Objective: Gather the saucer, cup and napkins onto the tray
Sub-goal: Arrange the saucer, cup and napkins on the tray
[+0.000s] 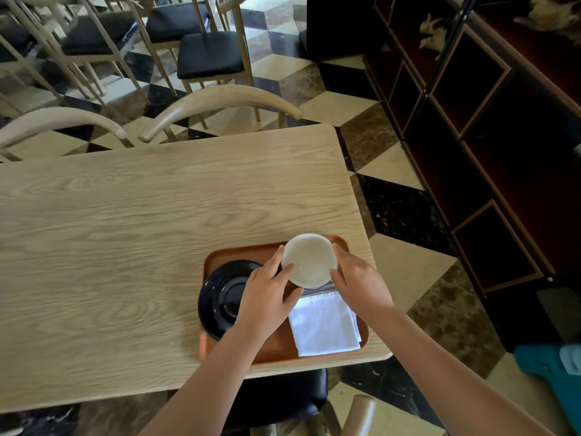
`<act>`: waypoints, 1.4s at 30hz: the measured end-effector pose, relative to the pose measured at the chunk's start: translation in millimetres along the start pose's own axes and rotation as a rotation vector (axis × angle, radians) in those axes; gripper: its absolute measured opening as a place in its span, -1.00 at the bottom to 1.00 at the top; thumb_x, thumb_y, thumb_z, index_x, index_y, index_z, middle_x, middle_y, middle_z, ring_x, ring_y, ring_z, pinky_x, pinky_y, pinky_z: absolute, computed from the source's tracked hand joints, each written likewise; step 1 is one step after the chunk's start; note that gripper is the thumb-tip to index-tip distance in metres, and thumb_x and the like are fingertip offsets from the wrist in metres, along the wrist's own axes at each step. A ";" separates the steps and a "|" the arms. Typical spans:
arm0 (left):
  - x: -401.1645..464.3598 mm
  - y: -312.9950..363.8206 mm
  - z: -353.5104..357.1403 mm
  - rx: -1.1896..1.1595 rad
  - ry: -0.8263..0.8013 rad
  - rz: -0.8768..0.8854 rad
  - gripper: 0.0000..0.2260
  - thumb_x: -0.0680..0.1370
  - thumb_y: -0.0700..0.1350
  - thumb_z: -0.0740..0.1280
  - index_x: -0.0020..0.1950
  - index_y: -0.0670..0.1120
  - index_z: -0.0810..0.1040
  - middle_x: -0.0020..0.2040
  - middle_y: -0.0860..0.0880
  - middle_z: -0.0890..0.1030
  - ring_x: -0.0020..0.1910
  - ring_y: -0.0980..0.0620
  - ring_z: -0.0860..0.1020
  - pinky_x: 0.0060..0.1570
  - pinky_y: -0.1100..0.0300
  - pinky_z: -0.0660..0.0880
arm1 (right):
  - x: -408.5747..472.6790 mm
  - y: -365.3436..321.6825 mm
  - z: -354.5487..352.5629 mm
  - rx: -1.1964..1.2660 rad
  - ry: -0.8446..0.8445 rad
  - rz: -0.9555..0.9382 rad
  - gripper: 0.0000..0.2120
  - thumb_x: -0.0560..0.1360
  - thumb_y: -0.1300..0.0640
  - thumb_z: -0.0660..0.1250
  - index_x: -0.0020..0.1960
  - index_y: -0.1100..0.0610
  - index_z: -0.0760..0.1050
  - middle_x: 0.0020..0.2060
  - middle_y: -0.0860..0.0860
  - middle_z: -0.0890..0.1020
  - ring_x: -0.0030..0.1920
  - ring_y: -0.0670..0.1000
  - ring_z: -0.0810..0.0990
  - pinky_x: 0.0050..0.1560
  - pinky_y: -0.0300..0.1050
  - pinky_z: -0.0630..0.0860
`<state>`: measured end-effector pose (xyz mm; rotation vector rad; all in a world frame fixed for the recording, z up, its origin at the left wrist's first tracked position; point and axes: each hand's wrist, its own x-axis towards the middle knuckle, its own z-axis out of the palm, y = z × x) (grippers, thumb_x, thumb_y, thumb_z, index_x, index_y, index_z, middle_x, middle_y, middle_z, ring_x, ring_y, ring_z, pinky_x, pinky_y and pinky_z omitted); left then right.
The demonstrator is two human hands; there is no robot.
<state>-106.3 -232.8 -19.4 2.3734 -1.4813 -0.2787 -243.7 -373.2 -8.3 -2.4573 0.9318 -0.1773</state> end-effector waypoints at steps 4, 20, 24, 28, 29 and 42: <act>-2.9 6.4 -1.7 -0.015 0.034 -0.006 -0.49 0.47 0.05 0.35 0.35 -0.11 0.35 0.48 -0.18 0.23 0.36 -0.16 0.37 0.28 -0.07 0.37 | -2.1 0.6 -0.6 -0.032 0.027 -0.030 -0.50 0.55 0.09 0.25 0.43 0.16 0.21 0.23 0.13 0.54 0.17 0.11 0.54 0.05 0.01 0.55; -77.7 33.9 40.5 0.116 -0.158 0.144 -0.64 0.46 -0.03 0.39 0.25 0.01 0.51 0.34 -0.13 0.47 0.32 -0.05 0.44 0.18 0.07 0.49 | -83.6 34.6 12.7 -0.205 -0.101 -0.364 -0.51 0.19 0.19 0.62 0.09 0.15 0.62 0.16 0.14 0.62 0.16 0.15 0.58 0.04 0.11 0.60; -77.4 28.7 43.7 0.070 -0.195 0.139 -0.62 0.57 -0.04 0.21 0.39 0.01 0.34 0.49 -0.13 0.25 0.46 -0.06 0.21 0.36 0.07 0.28 | -83.1 23.1 10.4 -0.233 -0.074 -0.365 -0.50 0.11 0.18 0.65 0.03 0.14 0.65 0.09 0.15 0.66 0.07 0.13 0.64 -0.05 0.05 0.64; -78.4 18.5 44.7 0.072 -0.244 0.128 -0.60 0.62 -0.03 0.07 0.47 0.04 0.17 0.55 -0.08 0.04 0.51 -0.01 0.00 0.43 0.12 0.09 | -82.6 11.7 13.0 -0.264 -0.032 -0.378 -0.48 0.03 0.17 0.68 -0.03 0.13 0.67 0.03 0.13 0.69 0.01 0.10 0.67 -0.11 0.00 0.65; -78.2 16.8 44.8 0.084 -0.245 0.131 -0.60 0.62 -0.03 0.07 0.47 0.03 0.17 0.55 -0.09 0.04 0.51 -0.01 0.01 0.43 0.11 0.09 | -82.8 8.9 11.9 -0.271 -0.035 -0.368 -0.48 0.02 0.17 0.68 -0.04 0.12 0.68 0.02 0.13 0.69 0.00 0.10 0.67 -0.12 -0.02 0.65; -60.2 27.9 10.4 0.117 -0.342 0.124 -0.56 0.61 0.01 0.08 0.46 -0.09 0.15 0.49 -0.13 0.23 0.45 -0.07 0.19 0.37 0.05 0.24 | -73.4 -16.2 -2.9 -0.265 -0.163 -0.227 -0.57 0.25 0.04 0.57 0.09 0.07 0.61 0.09 0.08 0.65 0.12 0.10 0.61 0.13 0.01 0.55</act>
